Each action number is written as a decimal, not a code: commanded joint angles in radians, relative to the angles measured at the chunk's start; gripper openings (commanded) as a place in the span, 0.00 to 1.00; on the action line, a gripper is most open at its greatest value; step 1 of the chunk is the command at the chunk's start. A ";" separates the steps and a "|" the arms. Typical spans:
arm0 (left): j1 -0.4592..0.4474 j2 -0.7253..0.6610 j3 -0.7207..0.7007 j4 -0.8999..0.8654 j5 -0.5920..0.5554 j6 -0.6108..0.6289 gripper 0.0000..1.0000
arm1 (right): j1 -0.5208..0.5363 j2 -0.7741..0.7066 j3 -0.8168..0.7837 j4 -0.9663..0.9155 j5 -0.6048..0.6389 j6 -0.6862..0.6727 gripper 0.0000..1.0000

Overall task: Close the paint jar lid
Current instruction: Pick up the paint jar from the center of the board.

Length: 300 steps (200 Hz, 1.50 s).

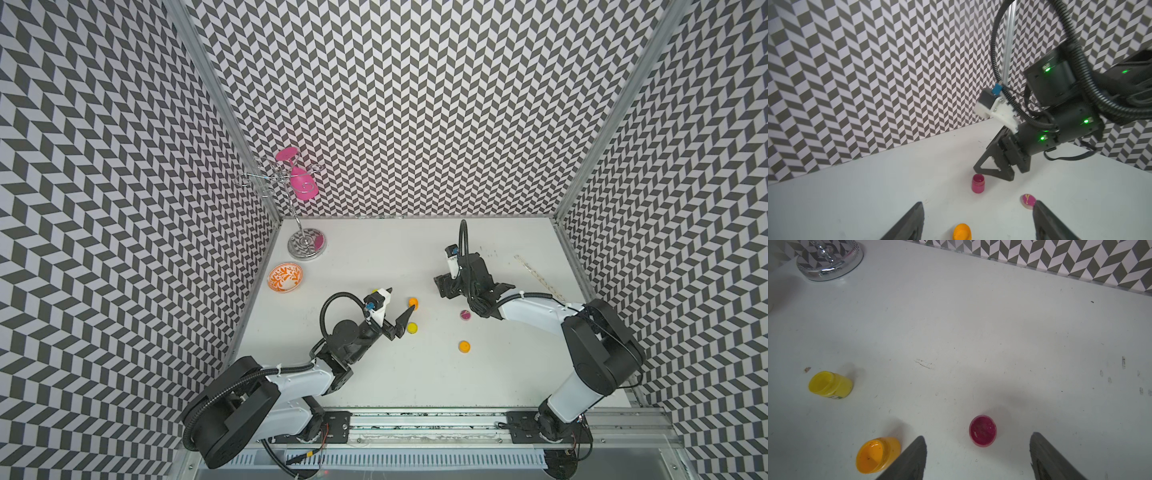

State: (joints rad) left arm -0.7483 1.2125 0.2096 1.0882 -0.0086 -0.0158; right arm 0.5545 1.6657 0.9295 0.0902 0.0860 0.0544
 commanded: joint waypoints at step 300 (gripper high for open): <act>-0.006 -0.037 0.029 -0.019 -0.054 0.024 0.80 | 0.008 0.225 0.103 0.019 0.029 0.019 0.37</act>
State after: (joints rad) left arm -0.7525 1.1702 0.2115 1.0672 -0.0765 0.0212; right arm 0.5564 1.8790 1.0073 0.0891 0.1120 0.0723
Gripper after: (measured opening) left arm 0.802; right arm 0.402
